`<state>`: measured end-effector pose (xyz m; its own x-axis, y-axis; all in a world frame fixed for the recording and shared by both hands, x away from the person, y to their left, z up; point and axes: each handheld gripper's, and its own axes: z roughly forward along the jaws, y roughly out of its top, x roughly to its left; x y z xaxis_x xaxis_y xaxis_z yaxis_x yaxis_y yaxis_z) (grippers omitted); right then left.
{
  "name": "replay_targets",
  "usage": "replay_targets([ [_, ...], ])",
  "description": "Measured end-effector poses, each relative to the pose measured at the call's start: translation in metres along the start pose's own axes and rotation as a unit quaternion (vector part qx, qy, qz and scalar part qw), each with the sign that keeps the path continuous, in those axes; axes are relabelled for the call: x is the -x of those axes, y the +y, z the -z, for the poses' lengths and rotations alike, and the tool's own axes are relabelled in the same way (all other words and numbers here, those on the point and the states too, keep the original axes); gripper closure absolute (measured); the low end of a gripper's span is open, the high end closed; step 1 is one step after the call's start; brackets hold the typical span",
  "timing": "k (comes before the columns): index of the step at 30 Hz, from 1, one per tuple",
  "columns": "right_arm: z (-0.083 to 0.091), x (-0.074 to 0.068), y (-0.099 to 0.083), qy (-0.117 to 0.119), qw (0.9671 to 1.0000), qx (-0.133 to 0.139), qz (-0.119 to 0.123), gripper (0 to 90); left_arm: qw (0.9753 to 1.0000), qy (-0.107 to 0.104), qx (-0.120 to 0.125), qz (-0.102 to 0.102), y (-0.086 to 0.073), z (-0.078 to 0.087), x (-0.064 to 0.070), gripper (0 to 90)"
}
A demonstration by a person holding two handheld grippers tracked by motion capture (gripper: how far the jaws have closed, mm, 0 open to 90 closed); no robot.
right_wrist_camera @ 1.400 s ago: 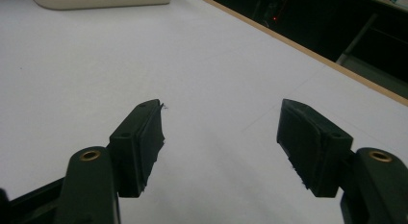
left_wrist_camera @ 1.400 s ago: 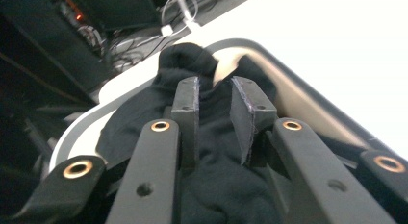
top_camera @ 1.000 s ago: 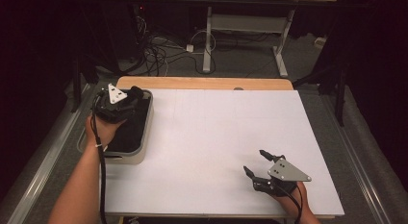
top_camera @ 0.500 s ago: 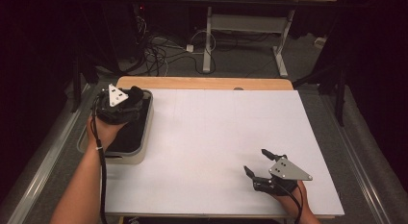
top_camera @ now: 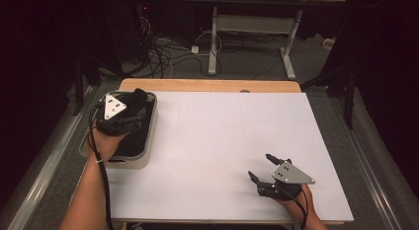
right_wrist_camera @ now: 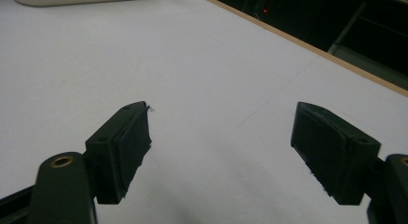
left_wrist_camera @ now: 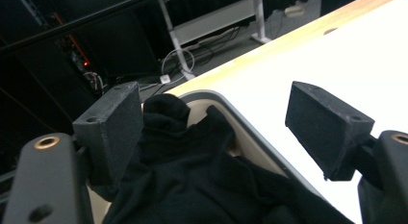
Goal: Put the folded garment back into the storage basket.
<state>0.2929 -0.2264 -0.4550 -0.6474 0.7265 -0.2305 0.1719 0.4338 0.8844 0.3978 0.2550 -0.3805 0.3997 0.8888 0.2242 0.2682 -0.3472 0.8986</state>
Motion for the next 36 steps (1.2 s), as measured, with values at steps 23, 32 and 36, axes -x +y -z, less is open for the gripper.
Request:
replay_targets([
  [23,0.003,0.0,-0.002,-0.001,0.9999,0.005,-0.01,20.1,0.9998,-0.007,0.015,-0.01,-0.005,0.009,0.021,20.1],
  [32,0.004,0.001,-0.001,0.007,0.9998,0.012,-0.015,18.5,0.9996,-0.015,0.018,-0.014,-0.005,0.007,0.026,17.9],
  [36,0.004,0.001,-0.002,0.01,0.9996,0.015,-0.02,17.3,0.9995,-0.02,0.023,-0.012,-0.004,0.008,0.028,17.7],
])
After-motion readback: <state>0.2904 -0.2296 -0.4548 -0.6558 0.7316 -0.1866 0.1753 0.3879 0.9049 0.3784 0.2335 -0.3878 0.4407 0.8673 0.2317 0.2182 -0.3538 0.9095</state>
